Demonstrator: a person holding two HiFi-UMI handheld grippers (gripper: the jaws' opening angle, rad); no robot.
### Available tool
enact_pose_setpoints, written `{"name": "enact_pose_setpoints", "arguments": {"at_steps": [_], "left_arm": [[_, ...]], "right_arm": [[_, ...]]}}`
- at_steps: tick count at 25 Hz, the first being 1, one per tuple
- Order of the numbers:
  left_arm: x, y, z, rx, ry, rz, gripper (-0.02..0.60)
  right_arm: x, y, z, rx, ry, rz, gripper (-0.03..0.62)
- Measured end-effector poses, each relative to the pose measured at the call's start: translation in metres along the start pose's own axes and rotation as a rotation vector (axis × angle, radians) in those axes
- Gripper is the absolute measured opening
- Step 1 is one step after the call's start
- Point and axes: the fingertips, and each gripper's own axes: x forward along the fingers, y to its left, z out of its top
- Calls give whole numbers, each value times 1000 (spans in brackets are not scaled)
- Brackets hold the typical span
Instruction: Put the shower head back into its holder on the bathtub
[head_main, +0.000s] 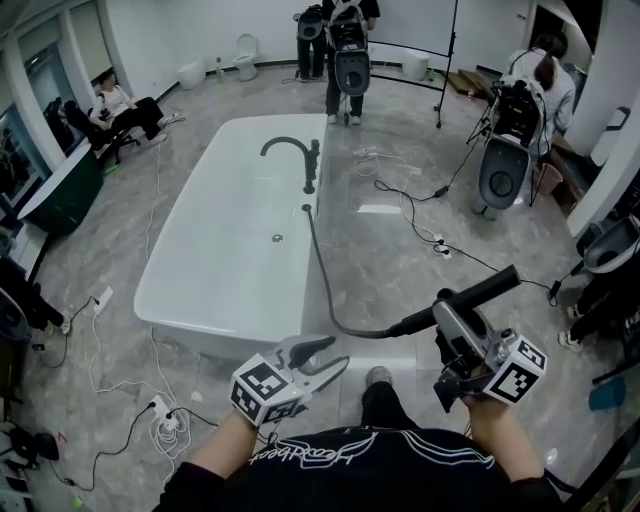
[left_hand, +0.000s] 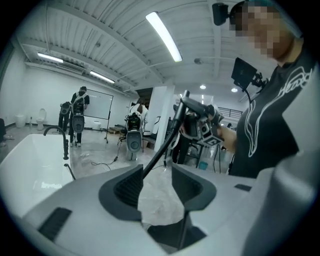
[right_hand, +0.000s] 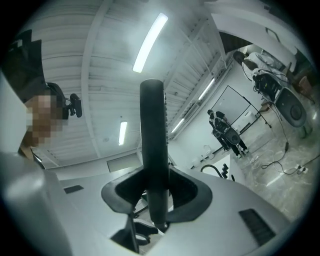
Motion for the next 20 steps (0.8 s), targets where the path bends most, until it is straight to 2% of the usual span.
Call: {"name": "enact_pose_setpoints", "arguments": {"at_steps": [4,9,14,20], "left_arm": [[43,33,-19,1,75,35,166],[110,75,-33,-32,163,59,166],[191,100,-56,-13,260,-11,166],[273,120,-58,-52,288,-66,163]], "right_arm": [[12,-22,27,9,-30,45,138],[34,-66,59,90,-41,103,138],[58,-113,94,118,-30,140,137],[71,-173,134,121,-22,133,137]]}}
